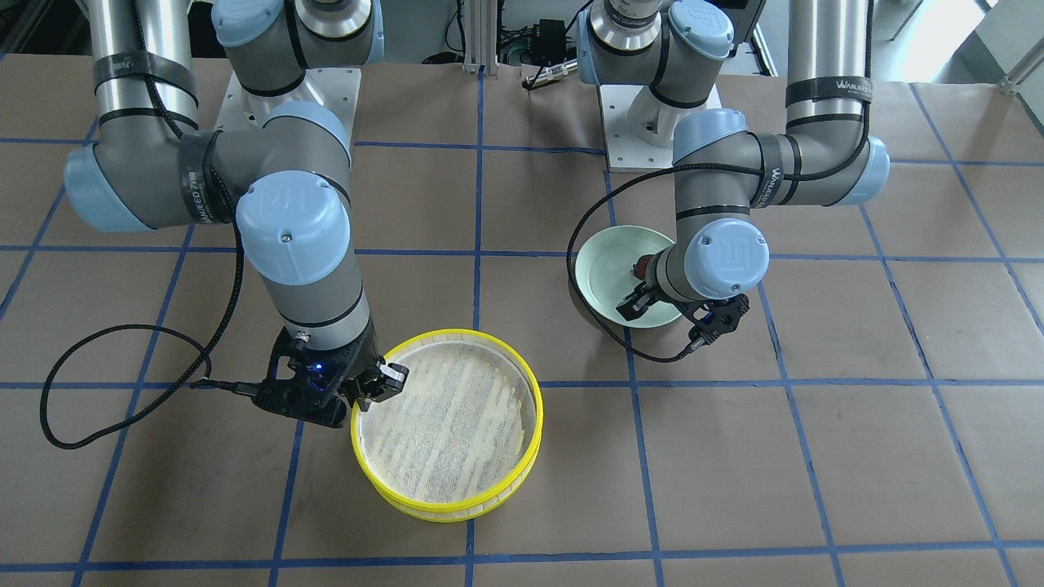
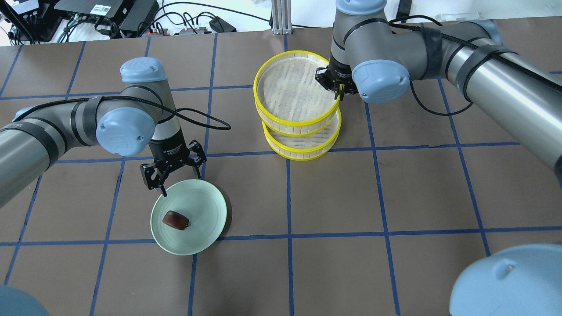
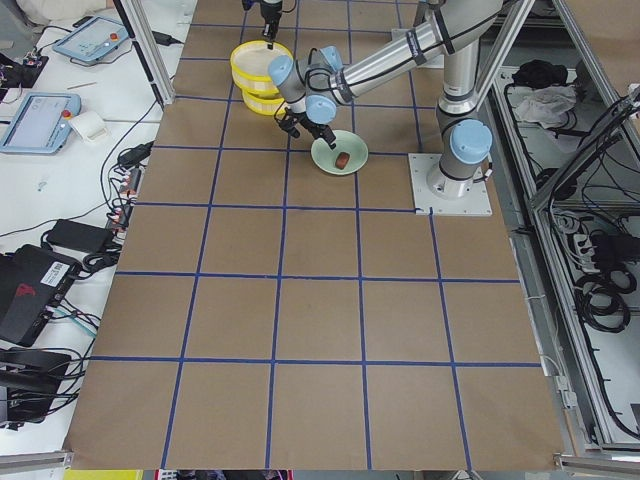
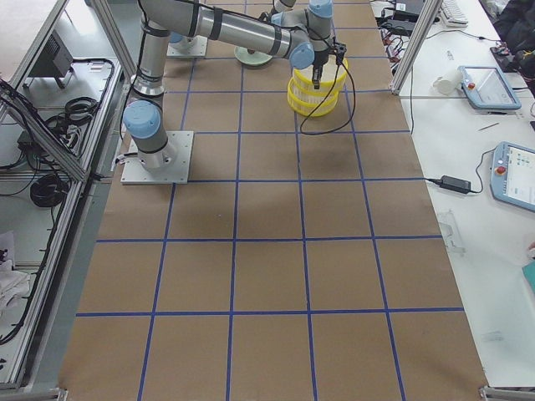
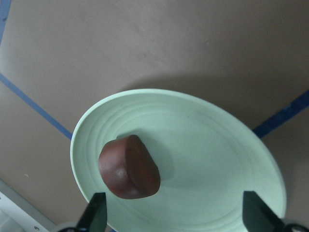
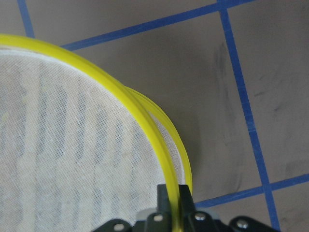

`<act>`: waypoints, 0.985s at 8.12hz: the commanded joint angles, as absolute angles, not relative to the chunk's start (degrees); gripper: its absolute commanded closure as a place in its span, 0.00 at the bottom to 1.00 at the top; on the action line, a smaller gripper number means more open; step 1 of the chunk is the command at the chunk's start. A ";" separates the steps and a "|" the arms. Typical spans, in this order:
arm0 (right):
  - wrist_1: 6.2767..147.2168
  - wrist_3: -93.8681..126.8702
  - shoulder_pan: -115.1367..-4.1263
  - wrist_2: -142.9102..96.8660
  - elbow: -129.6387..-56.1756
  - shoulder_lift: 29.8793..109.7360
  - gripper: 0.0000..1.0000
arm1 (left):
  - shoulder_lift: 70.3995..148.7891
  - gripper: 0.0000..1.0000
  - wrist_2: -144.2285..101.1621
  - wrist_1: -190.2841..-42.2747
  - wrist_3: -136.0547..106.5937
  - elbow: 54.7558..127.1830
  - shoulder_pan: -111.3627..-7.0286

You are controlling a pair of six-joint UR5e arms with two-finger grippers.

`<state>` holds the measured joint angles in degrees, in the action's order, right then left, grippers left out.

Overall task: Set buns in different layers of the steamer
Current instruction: 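Lower the left gripper and close it on the brown bun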

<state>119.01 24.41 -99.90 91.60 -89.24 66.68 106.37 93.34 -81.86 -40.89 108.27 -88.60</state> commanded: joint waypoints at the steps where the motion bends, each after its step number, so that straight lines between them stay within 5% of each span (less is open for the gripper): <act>1: 118.65 24.61 -100.02 91.58 -89.56 65.83 1.00 | 106.52 0.00 93.52 -84.99 -42.54 108.72 -88.59; 8: 118.30 24.61 -99.93 94.92 -89.82 64.95 1.00 | 108.90 0.00 97.65 -84.64 -44.20 110.13 -88.59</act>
<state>118.31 24.54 -99.94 94.73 -89.78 65.00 108.74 97.42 -84.53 -43.00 109.72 -88.59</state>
